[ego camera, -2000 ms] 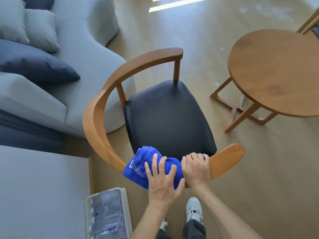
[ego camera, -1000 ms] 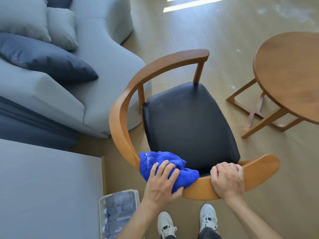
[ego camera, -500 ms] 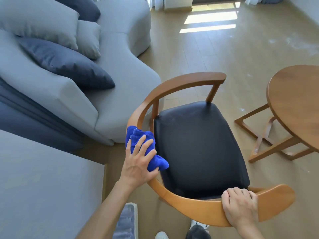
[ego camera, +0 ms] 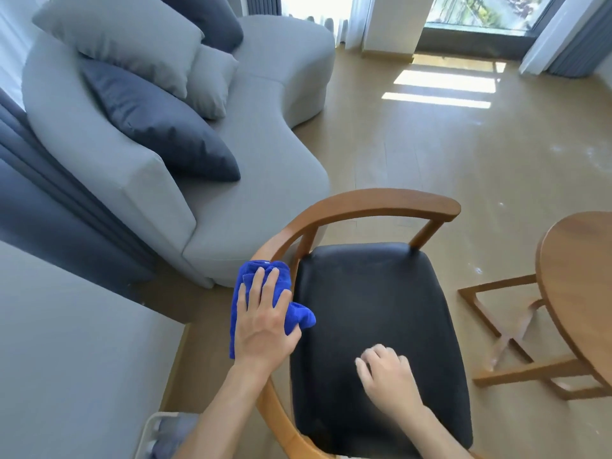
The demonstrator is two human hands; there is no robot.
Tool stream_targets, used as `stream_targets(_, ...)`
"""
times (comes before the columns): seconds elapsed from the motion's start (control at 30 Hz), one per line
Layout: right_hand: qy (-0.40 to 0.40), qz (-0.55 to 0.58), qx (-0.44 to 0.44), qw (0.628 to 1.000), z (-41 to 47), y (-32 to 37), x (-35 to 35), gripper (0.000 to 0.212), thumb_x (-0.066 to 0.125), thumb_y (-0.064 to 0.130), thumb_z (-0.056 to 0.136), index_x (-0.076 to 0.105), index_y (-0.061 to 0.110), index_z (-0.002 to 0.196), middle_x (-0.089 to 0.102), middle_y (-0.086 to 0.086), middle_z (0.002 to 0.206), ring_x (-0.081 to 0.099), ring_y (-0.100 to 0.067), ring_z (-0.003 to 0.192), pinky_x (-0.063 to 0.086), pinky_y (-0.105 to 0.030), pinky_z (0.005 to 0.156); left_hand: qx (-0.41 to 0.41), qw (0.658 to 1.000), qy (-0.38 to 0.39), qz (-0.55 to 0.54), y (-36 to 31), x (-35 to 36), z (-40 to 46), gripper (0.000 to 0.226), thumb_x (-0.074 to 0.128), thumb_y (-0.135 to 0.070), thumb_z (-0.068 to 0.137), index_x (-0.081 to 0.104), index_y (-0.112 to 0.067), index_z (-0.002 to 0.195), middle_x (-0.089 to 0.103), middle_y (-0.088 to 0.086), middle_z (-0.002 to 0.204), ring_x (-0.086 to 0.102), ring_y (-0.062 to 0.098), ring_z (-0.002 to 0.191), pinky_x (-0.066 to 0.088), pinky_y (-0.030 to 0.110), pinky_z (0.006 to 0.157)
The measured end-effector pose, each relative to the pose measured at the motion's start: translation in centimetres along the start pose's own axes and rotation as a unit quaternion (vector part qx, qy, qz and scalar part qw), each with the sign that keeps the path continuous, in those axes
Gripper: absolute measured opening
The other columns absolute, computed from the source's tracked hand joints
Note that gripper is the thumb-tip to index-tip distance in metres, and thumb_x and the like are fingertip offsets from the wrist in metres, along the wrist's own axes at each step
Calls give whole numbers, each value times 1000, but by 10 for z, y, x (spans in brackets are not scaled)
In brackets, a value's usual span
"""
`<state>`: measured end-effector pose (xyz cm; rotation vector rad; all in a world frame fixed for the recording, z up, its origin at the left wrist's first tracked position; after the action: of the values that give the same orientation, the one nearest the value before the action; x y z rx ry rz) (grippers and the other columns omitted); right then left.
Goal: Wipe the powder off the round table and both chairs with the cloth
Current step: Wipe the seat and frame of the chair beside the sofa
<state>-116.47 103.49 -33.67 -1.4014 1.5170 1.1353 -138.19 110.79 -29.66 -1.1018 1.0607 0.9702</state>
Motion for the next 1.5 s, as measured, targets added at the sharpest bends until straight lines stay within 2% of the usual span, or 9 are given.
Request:
stream_targets(0.07,-26,45,-64,997,70,27,-23,29,46,33,97,60,22,121,53,6,129,51,-15,116,41,-31,93,-5,1000,-4,12,-3,2,1,55,85,-32,58,67,-14,106,48,15,142,38,38,136,27,55,111)
stream_targets(0.13,-76,75,-99,989,133,51,-45,43,41,29,98,43,19,140,34,0,150,33,-20,136,31,-34,106,-10,1000,-10,16,-5,5,0,56,84,-32,59,66,-13,109,48,15,143,36,38,137,27,56,111)
stream_targets(0.27,-85,42,-146,985,228,81,-76,52,38,32,99,26,24,150,12,-4,160,8,-27,147,12,-43,117,-18,999,-33,16,-5,10,1,56,82,-32,59,66,-14,110,46,14,144,32,37,139,24,59,112)
stream_targets(0.5,-40,-19,-193,980,287,83,-53,56,20,53,100,18,32,152,6,0,162,-5,-23,149,-4,-49,118,-86,995,-40,36,-3,16,27,62,83,-31,59,66,-12,116,46,17,144,32,43,137,27,67,106)
stream_targets(0.73,-66,-14,-285,956,290,62,-60,51,29,33,102,19,30,152,12,3,162,3,-20,149,5,-41,117,-126,991,11,40,2,30,88,70,84,-33,57,61,-12,120,46,17,141,39,44,131,36,65,96)
stream_targets(0.97,-11,169,-304,937,310,32,-78,56,39,1,94,38,21,147,27,7,158,15,-8,146,11,-24,112,-77,994,72,5,-22,73,163,72,79,-35,63,52,-15,126,32,9,151,21,34,142,26,59,110)
stream_targets(1.07,1,223,-290,931,315,27,-80,61,38,-7,89,43,18,144,32,6,155,18,-8,145,12,-24,111,-44,995,81,39,-27,76,165,69,85,-21,52,60,-12,115,44,13,142,36,40,134,37,61,103)
stream_targets(1.33,16,253,-285,924,318,25,-79,57,36,-6,90,48,16,141,37,8,153,23,-8,144,16,-25,110,-100,992,71,35,0,45,137,69,86,-16,43,63,-8,108,54,18,129,53,45,113,50,55,81)
stream_targets(1.5,71,464,-156,869,325,19,-88,46,36,9,98,49,21,140,46,4,145,38,-9,133,24,-19,107,-102,991,57,-58,1,55,167,61,81,-19,58,56,-14,113,45,8,137,46,34,119,45,48,89)
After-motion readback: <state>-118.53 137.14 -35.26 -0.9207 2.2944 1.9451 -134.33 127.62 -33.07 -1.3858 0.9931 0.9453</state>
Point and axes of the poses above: each hand's wrist, its own z-axis towards the middle knuckle, its own x-axis out of the palm, y = z × x, the point moved 4 cm from there along z, towards the middle knuckle
